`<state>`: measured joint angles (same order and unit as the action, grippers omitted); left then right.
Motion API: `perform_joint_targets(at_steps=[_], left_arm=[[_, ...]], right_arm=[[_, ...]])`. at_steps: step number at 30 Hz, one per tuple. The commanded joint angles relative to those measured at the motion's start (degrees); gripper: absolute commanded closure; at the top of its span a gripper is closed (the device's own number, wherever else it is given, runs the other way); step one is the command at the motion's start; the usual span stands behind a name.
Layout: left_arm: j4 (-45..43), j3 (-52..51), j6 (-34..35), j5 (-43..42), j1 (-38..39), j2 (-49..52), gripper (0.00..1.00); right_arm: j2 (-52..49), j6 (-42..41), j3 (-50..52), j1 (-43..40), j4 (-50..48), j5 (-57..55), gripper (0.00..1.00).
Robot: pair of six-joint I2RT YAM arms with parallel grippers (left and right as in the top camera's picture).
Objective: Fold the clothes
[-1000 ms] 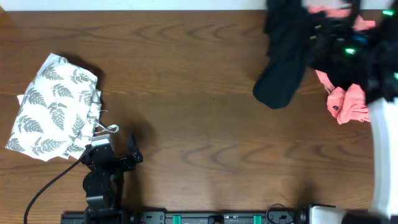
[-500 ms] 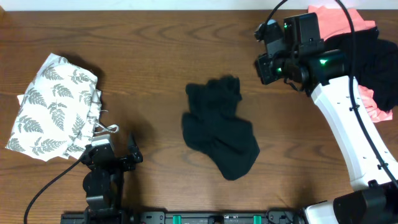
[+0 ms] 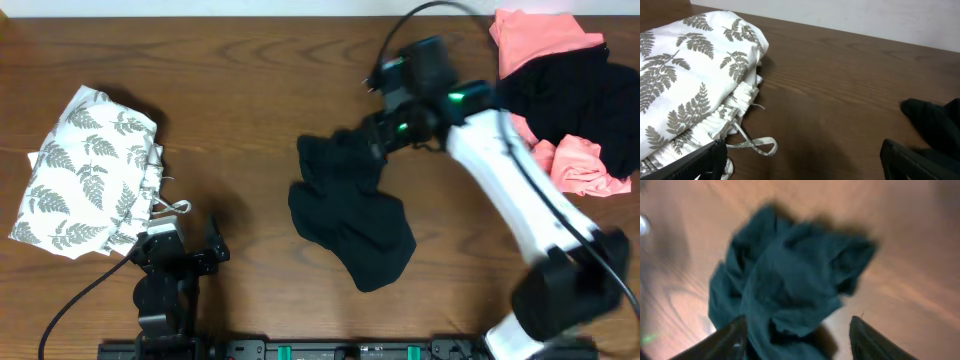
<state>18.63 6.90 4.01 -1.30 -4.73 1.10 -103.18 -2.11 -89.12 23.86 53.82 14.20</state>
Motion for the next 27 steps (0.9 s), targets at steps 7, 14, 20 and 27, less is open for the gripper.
perform_joint_targets(at_steps=[7,14,20,27], left_arm=[[1.40,-0.83,-0.79,0.24,-0.17,-0.11,0.02],[1.40,-0.83,-0.79,0.24,-0.17,-0.11,0.02],[1.40,-0.83,-0.79,0.24,-0.17,-0.11,0.02],[1.40,-0.83,-0.79,0.24,-0.17,-0.11,0.02]], right_arm=[[-13.22,-4.72,0.85,5.46,4.22,-0.68,0.60],[-8.31,-4.11,-0.04,5.35,3.85,-6.99,0.94],[6.36,3.43,-0.11,3.43,2.32,-8.96,0.99],[20.70,2.01,-0.11,-4.50,-4.15,-25.18,0.99]])
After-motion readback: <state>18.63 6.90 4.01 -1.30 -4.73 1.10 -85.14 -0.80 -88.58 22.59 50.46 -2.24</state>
